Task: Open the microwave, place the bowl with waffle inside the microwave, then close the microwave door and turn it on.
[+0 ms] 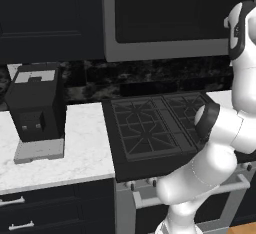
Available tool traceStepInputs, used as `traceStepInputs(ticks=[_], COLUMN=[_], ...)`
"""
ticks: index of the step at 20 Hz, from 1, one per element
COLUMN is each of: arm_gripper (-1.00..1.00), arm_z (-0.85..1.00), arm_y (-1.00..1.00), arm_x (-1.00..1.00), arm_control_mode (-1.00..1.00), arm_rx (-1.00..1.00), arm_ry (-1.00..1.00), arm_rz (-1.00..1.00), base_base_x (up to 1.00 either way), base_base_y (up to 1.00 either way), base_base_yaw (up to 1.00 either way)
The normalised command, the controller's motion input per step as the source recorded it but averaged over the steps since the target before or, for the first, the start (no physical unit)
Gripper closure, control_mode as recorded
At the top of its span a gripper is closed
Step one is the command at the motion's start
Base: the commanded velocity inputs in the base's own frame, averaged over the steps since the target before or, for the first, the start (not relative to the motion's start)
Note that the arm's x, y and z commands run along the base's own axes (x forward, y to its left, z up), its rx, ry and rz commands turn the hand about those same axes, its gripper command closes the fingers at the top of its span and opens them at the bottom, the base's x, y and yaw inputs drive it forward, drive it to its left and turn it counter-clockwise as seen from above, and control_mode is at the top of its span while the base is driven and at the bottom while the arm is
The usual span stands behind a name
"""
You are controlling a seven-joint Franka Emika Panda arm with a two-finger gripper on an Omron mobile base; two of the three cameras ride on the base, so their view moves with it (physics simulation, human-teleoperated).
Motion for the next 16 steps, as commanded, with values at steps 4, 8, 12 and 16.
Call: traceStepInputs(ticks=[4, 8, 12, 16], arm_gripper=[1.0, 1.0, 1.0, 1.0], arm_z=[0.0, -0.02, -0.01, 0.0], arm_y=[0.03, 0.07, 0.22, 0.47], arm_x=[-0.03, 0.0, 0.0, -0.25], arm_control_mode=[-1.0, -1.0, -1.0, -1.0], arm_rx=[0.0, 0.0, 0.0, 0.0], arm_ry=[0.0, 0.0, 0.0, -0.05], arm_rz=[0.03, 0.06, 0.16, 0.25], base_base_x=[0.0, 0.0, 0.0, 0.0], base_base_y=[0.0, 0.0, 0.0, 0.0], base_base_yaw=[0.0, 0.0, 0.0, 0.0])
